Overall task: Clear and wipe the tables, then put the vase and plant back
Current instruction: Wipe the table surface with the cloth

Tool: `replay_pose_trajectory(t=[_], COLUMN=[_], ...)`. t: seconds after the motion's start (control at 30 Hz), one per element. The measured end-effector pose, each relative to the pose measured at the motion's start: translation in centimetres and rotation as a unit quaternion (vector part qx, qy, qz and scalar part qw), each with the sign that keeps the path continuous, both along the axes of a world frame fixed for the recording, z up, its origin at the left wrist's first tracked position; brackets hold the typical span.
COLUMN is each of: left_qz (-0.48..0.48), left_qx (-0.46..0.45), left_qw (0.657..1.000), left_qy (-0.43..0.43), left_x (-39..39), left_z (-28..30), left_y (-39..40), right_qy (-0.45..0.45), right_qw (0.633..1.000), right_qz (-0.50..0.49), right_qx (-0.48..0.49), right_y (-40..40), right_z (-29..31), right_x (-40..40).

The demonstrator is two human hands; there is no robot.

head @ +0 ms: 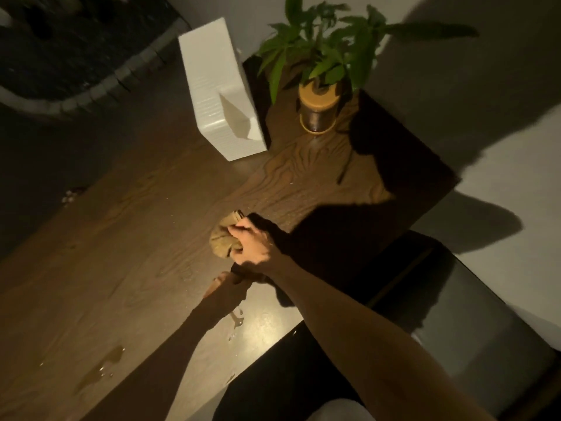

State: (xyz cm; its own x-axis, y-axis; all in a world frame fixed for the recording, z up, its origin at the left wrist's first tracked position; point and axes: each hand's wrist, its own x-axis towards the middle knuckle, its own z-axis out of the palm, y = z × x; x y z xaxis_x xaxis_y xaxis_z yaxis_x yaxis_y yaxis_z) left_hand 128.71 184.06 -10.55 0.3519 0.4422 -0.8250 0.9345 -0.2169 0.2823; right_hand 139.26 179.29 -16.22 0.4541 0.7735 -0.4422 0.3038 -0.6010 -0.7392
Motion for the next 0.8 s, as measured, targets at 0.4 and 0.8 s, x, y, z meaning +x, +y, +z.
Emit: replay_pose_trajectory(t=[0.4, 0.8], left_qz=[0.175, 0.388], left_qx=[0.052, 0.061], left_qw=[0.976, 0.904], left_qy=[-0.122, -0.168], left_x=[-6.0, -10.0], left_z=[1.9, 2.8], left_y=[6.9, 11.5], right_qy=[-0.243, -0.113], right_qw=[0.967, 0.992], right_qz=[-0.065, 0.003], right_qx=[-0.033, 0.063], right_y=[3.3, 12.1], right_z=[1.2, 2.6], right_x=[3.5, 0.2])
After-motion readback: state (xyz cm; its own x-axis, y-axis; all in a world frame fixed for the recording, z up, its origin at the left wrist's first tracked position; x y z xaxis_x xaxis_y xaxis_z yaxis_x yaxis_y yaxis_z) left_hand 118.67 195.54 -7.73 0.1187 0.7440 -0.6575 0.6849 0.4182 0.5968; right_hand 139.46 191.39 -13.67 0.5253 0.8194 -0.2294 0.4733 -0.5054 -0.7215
